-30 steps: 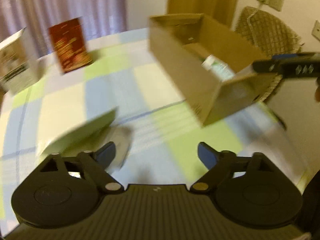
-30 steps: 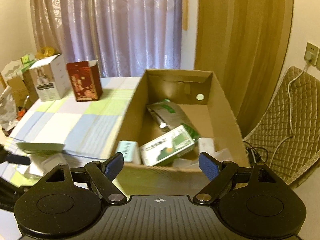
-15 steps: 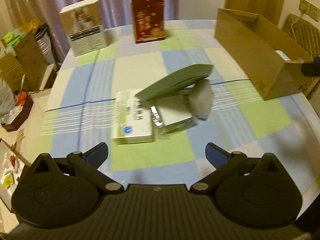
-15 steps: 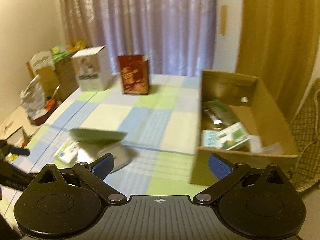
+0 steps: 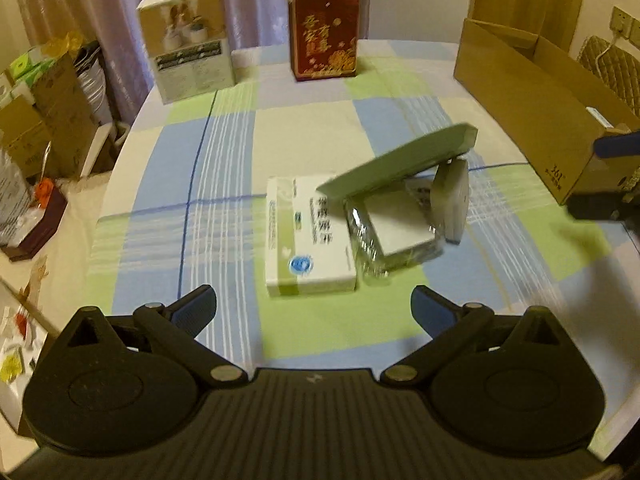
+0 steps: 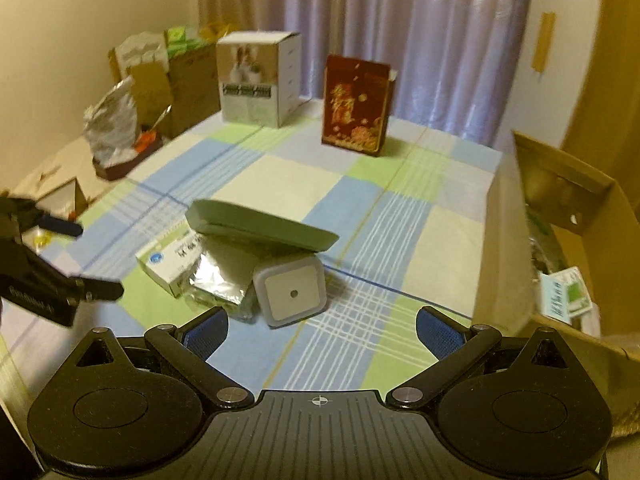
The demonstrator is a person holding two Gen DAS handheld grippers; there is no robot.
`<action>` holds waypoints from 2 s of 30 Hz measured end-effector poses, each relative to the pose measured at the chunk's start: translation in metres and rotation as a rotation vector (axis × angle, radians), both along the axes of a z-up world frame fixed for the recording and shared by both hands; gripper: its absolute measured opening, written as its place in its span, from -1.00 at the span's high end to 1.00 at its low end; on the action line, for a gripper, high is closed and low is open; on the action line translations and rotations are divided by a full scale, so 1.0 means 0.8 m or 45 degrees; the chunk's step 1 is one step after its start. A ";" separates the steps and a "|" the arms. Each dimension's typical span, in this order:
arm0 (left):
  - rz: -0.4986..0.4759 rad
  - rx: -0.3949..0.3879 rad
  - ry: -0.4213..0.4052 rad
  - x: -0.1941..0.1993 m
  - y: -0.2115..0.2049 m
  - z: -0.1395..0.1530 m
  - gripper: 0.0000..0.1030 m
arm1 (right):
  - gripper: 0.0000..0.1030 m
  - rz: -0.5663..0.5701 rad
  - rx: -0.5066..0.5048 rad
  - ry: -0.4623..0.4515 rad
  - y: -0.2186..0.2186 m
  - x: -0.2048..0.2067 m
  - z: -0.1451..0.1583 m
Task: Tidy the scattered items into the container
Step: 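Move both tools back over the green lid and night light on the table, then grasp the sage-green lid with the left tool while the right tool grasps the white night light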
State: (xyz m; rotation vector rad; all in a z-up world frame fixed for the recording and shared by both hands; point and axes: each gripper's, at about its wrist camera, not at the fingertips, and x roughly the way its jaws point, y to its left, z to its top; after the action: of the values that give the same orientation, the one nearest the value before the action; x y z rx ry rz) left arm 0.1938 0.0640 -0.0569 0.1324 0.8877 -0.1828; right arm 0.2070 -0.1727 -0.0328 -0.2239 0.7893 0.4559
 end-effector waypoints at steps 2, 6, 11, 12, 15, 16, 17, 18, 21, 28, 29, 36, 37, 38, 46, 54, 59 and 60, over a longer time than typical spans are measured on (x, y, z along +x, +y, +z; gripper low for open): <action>-0.047 0.019 -0.038 0.010 -0.007 0.000 -0.97 | -1.00 0.015 -0.012 0.014 0.001 0.008 -0.009; -0.238 0.112 -0.130 0.027 -0.037 -0.003 -0.95 | -1.00 0.045 -0.043 0.038 0.004 0.021 -0.026; -0.491 0.255 -0.193 0.046 -0.072 -0.017 -0.66 | -1.00 0.037 -0.043 0.058 0.000 0.032 -0.041; -0.520 0.272 -0.199 0.050 -0.077 -0.020 -0.62 | -1.00 0.035 -0.043 0.060 -0.001 0.033 -0.043; -0.574 0.320 -0.223 0.059 -0.086 -0.028 -0.33 | -1.00 0.038 -0.053 0.064 -0.002 0.040 -0.052; -0.589 0.332 -0.230 0.061 -0.088 -0.030 -0.22 | -1.00 0.040 -0.057 0.066 -0.002 0.042 -0.055; -0.603 0.344 -0.237 0.063 -0.091 -0.032 -0.08 | -1.00 0.042 -0.060 0.069 -0.002 0.045 -0.058; -0.619 0.359 -0.245 0.063 -0.092 -0.034 -0.01 | -1.00 0.044 -0.062 0.071 -0.002 0.047 -0.060; -0.651 0.391 -0.261 0.067 -0.095 -0.039 0.12 | -1.00 0.047 -0.064 0.076 -0.003 0.054 -0.066; -0.715 0.434 -0.295 0.078 -0.096 -0.042 0.53 | -1.00 0.046 -0.064 0.091 0.001 0.067 -0.075; -0.727 0.441 -0.296 0.080 -0.096 -0.043 0.54 | -1.00 0.045 -0.063 0.094 0.001 0.068 -0.076; -0.826 0.500 -0.294 0.080 -0.101 -0.047 0.63 | -1.00 0.048 -0.061 0.106 0.006 0.075 -0.081; -0.837 0.507 -0.290 0.079 -0.102 -0.047 0.65 | -1.00 0.051 -0.062 0.109 0.007 0.076 -0.082; -0.847 0.511 -0.285 0.079 -0.103 -0.047 0.66 | -1.00 0.054 -0.063 0.111 0.007 0.077 -0.084; -0.834 0.493 -0.305 0.077 -0.098 -0.037 0.81 | -1.00 0.073 -0.056 0.123 0.012 0.082 -0.093; -0.723 0.448 -0.315 0.083 -0.087 -0.026 0.85 | -1.00 0.108 -0.042 0.112 0.026 0.087 -0.094; -0.705 0.411 -0.322 0.081 -0.085 -0.021 0.85 | -1.00 0.142 -0.042 0.101 0.035 0.093 -0.097; -0.704 0.404 -0.324 0.080 -0.085 -0.021 0.85 | -1.00 0.150 -0.043 0.096 0.036 0.093 -0.098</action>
State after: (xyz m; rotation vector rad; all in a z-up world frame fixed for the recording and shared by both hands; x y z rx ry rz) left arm 0.2580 -0.0040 -0.0733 0.6851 0.6032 -0.5273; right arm 0.2816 -0.1443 -0.1115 -0.2868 0.8613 0.5650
